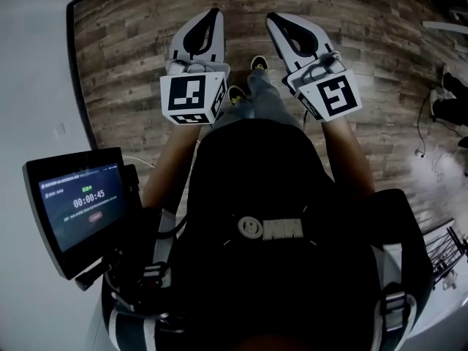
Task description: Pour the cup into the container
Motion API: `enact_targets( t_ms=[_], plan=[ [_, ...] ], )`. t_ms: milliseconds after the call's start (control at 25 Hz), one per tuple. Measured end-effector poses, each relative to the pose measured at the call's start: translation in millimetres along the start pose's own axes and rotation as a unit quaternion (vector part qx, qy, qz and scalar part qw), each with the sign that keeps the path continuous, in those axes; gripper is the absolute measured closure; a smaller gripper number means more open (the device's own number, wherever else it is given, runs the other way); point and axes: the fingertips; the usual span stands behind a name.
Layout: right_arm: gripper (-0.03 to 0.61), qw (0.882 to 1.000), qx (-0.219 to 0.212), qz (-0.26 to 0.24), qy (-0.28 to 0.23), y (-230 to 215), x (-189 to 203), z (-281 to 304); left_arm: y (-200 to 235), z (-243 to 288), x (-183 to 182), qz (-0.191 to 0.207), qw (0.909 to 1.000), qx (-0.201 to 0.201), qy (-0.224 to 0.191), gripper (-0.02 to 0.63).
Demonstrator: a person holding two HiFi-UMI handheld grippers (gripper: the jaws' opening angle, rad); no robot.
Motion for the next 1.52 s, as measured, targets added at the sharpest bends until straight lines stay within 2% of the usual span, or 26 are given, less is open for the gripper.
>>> enact_targets(
  t_ms=[160, 440, 600, 840, 1160, 1520],
  plan=[
    [0.571, 1.000, -0.002, -0.010, 0.001, 28.9, -3.0, -24.4, -17.4, -29.0, 11.7, -0.001, 1.0000, 0.009, 0.001, 0.611],
    [0.571, 1.000, -0.006, -0.018, 0.003, 52.8, 3.5, -66.6, -45.2, -66.6, 24.1, -0.006, 1.0000, 0.003, 0.003, 0.611],
    [0.571, 0.999, -0.015, -0.035, -0.007, 69.7, 8.4, -107.7, -83.5, -88.4, 32.5, 0.003, 1.0000, -0.002, 0.001, 0.611],
    [0.571, 1.000, -0.015, -0.010, -0.003, 72.0, 16.5, -132.9, -112.9, -99.2, 41.2, -0.003, 0.9999, 0.004, 0.014, 0.611],
    [0.571, 1.000, -0.022, 0.006, -0.018, 86.7, 16.3, -195.4, -189.8, -128.3, 62.4, -0.010, 0.9989, 0.029, 0.036, 0.611],
    [0.571, 0.999, -0.034, 0.006, -0.026, 123.7, 16.8, -210.7, -198.0, -164.6, 66.4, -0.007, 0.9994, 0.020, 0.028, 0.611]
  ],
)
Point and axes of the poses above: the fingertips, and each gripper's own axes: z forward along the fingers, y to its left, x out of its underside, and after that the axes turned 3 degrees about y, right-handed
